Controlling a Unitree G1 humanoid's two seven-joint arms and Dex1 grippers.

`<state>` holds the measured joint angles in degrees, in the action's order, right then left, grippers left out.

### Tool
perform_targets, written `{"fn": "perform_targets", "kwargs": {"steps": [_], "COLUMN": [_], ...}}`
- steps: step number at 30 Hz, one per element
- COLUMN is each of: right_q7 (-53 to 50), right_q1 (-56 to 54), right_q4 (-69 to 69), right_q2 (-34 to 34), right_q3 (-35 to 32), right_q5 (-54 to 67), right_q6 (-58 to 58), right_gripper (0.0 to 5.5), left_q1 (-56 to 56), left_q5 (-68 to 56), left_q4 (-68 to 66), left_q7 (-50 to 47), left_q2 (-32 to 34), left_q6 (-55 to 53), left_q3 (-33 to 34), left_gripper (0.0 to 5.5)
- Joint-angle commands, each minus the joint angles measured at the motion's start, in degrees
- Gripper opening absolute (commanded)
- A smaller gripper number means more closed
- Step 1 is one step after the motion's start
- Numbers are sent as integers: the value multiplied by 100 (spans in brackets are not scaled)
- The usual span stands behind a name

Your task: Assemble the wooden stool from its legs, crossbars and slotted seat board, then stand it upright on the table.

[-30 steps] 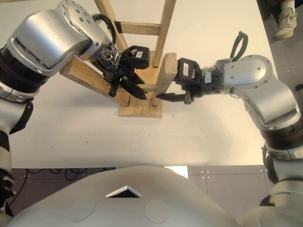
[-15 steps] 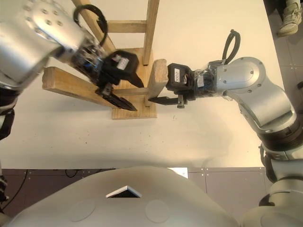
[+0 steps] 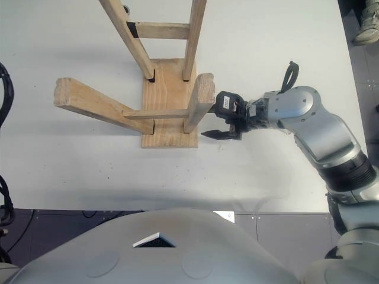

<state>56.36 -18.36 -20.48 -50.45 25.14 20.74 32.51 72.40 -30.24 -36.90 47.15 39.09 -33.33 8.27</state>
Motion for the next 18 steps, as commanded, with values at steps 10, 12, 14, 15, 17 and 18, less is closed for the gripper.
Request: {"fn": "perform_targets", "kwargs": {"steps": [10, 12, 14, 15, 17, 18], "right_q7": [1959, 1404, 954, 854, 764, 741], "right_q1": [539, 608, 641, 650, 655, 625], "right_q4": [-342, -111, 216, 339, 448, 508], "right_q2": [-59, 468, 864, 947, 996, 1000], "right_q3": [-855, -905, -969, -995, -1088, -1125], "right_q5": [1908, 1715, 1500, 1417, 1318, 1275], "right_q6": [363, 185, 39, -12, -48, -55], "right_gripper": [335, 335, 335, 335, 335, 335], "left_q1": [-1178, -1265, -1306, -1319, -1365, -1400], "left_q5": [945, 957, 894, 865, 822, 808], "left_q4": [-3694, -3660, -3610, -3585, -3502, -3455], "left_q7": [-239, -12, 261, 425, 923, 1147], "left_q2": [-1439, -1561, -1645, -1667, -1665, -1640], "left_q6": [2919, 2906, 2787, 2703, 2434, 2295], "left_q3": [622, 666, 755, 788, 823, 832], "left_gripper": [332, 332, 332, 332, 332, 332]}}
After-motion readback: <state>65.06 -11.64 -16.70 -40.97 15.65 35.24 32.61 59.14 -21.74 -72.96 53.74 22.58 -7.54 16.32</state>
